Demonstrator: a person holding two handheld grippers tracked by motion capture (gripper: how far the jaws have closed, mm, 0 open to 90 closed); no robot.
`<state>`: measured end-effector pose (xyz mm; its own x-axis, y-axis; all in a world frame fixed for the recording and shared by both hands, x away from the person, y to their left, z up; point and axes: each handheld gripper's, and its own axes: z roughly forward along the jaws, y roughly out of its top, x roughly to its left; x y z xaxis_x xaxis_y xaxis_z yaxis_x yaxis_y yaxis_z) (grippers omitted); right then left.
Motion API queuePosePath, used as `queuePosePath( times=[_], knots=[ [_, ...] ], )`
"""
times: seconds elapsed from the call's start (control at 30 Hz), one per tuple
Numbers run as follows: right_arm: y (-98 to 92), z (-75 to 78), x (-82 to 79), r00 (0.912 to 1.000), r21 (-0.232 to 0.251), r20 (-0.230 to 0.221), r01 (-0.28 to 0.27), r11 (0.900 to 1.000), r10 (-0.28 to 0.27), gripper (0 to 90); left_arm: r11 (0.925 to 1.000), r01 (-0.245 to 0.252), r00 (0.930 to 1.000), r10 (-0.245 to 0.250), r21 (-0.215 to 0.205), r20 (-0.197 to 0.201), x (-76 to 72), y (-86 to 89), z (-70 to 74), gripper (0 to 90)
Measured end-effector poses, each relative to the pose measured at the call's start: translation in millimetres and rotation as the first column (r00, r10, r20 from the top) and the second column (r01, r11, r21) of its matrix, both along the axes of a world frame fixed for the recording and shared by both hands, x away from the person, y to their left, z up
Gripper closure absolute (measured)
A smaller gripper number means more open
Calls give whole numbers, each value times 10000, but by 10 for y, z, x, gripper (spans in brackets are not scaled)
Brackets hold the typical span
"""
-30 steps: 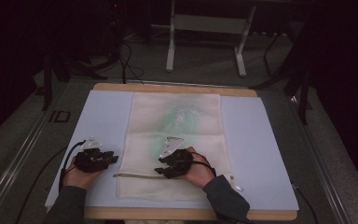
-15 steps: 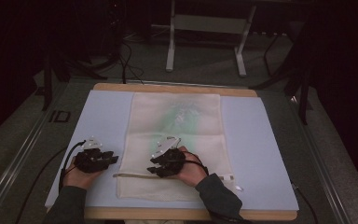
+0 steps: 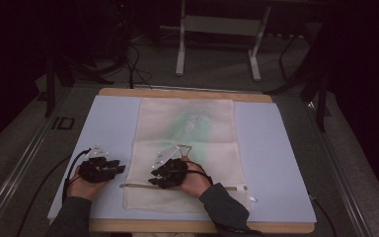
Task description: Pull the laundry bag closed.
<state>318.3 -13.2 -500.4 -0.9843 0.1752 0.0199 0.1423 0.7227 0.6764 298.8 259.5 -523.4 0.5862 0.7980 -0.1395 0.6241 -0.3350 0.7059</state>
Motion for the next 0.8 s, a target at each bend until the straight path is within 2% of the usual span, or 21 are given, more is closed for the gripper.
queuePosePath(
  times=[0.43, 0.57, 0.8],
  knots=[
    [268, -65, -43, 9994, -187, 76, -342, 9992, 343, 754, 10000, 3, 10000, -4, 19, 12, -2, 1, 1, 625],
    [356, -90, -65, 9988, -249, 324, -368, 9990, 376, 775, 10000, -26, 10000, 26, 0, 19, -2, 4, 2, 623],
    [506, -127, -88, 9987, -221, 224, -449, 9987, 454, 792, 9999, -124, 9999, 124, -60, 16, -3, 17, 4, 622]
  ],
)
